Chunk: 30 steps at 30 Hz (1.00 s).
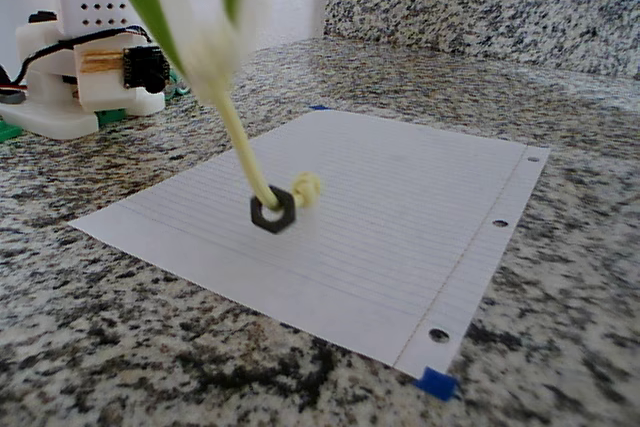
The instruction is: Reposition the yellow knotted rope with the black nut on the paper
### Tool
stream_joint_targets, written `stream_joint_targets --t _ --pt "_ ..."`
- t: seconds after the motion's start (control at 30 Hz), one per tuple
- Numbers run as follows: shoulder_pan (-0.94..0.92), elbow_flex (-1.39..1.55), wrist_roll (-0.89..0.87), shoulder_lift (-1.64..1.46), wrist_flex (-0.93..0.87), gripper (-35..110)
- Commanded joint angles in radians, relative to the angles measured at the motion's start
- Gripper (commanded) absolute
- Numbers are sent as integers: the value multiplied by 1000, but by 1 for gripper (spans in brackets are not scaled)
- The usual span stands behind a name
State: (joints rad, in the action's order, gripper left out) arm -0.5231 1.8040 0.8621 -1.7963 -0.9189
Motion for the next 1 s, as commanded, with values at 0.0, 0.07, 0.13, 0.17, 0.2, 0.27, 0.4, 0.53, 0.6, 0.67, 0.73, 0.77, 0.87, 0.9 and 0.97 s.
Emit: stream_joint_targets --t 0.0,0.07,0.13,0.17,0.2,0.27,0.4,0.53,0.6,0.67,0.73,0.77,0.87,0.9,0.97 --pt "-35 38 44 -189 31 0" --pt "-51 101 44 -287 55 0" --pt "-74 172 60 -393 103 0" --pt "-84 210 69 -445 130 0" --pt "-94 242 74 -494 150 0" --pt "-106 299 77 -589 178 0" --pt "-107 373 41 -727 239 0" --pt "-61 402 -114 -781 285 0" --pt "-28 468 -213 -828 354 0" --pt "14 563 -344 -893 431 0" --pt "55 678 -456 -965 522 0" --pt "74 727 -514 -994 555 0" --pt "115 847 -652 -1051 649 0" --pt "123 877 -684 -1062 684 0" --pt "138 925 -744 -1085 750 0"
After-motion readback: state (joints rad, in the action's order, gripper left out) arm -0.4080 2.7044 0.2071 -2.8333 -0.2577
